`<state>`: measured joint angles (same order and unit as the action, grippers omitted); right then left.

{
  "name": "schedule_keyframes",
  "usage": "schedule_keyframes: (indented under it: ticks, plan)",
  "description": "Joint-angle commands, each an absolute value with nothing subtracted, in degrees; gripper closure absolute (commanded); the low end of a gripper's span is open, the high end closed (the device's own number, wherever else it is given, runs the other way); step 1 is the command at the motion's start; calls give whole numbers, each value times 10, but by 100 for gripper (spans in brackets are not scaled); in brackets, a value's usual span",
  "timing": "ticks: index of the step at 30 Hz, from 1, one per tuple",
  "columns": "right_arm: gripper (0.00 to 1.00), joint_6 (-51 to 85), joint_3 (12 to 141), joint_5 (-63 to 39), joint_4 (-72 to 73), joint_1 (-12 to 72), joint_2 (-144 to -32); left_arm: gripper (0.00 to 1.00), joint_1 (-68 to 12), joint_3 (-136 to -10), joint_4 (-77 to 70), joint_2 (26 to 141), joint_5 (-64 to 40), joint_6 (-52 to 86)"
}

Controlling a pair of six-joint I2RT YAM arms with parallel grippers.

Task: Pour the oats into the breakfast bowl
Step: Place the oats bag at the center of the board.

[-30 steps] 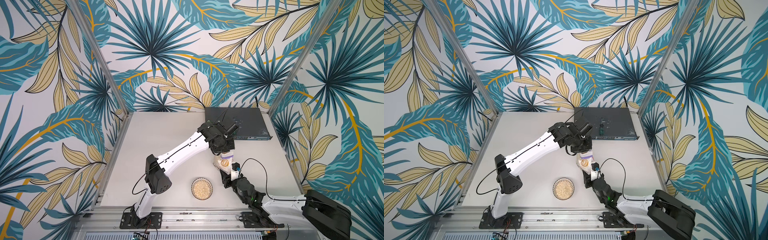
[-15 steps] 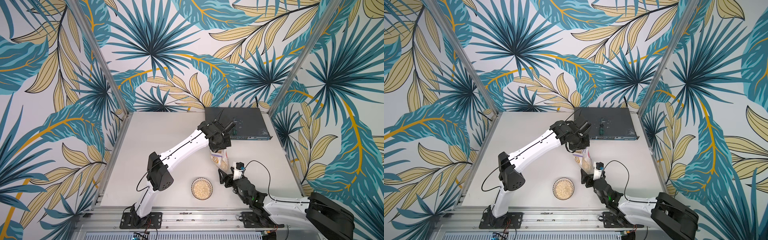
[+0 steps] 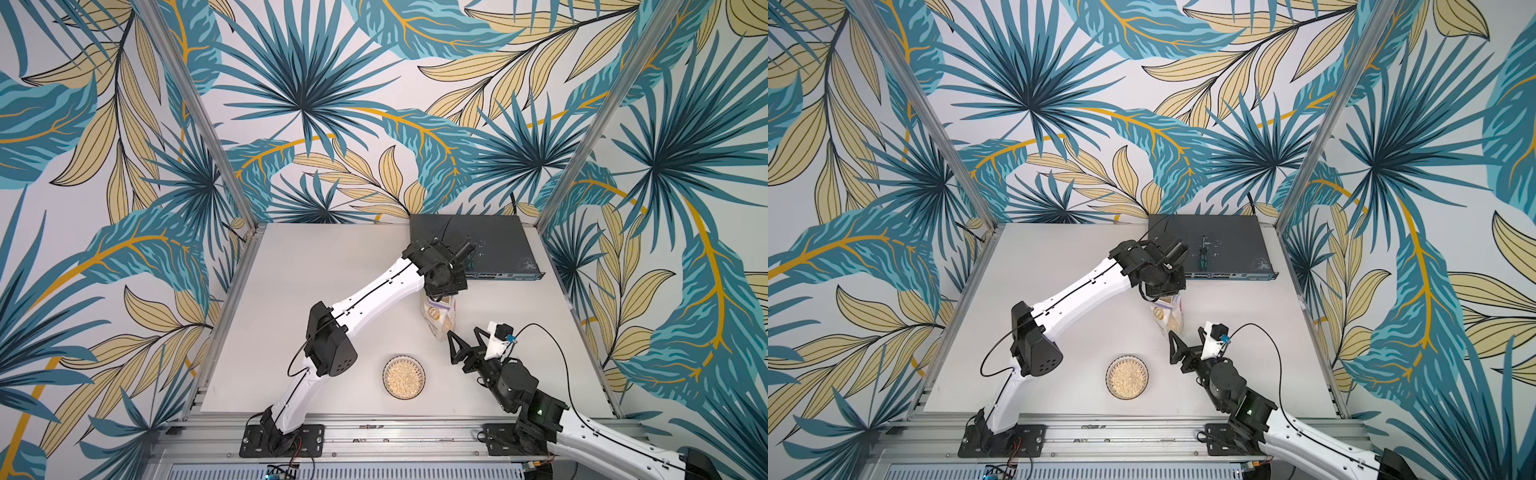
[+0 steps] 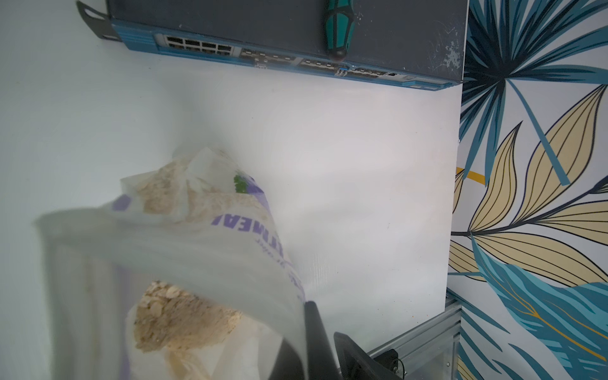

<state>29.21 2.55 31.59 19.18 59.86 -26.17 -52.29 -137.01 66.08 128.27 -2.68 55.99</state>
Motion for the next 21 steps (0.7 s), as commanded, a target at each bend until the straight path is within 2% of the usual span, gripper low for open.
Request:
schedule_keyframes:
  ticks: [1, 7, 14, 18, 21]
  plan:
    - [0, 297, 54, 331, 103, 597, -262, 87, -524, -1401, 628, 1284, -49, 552]
    - [0, 300, 104, 332, 49, 597, -288, 65, -523, -1418, 616, 1281, -79, 539]
    - [0, 297, 153, 324, -11, 597, -285, 27, -521, -1488, 600, 1249, -136, 494]
    - [0, 291, 192, 311, -47, 597, -284, 14, -520, -1473, 609, 1186, -116, 436]
    - [0, 268, 244, 307, -89, 597, -307, 8, -520, -1407, 620, 1102, -60, 389]
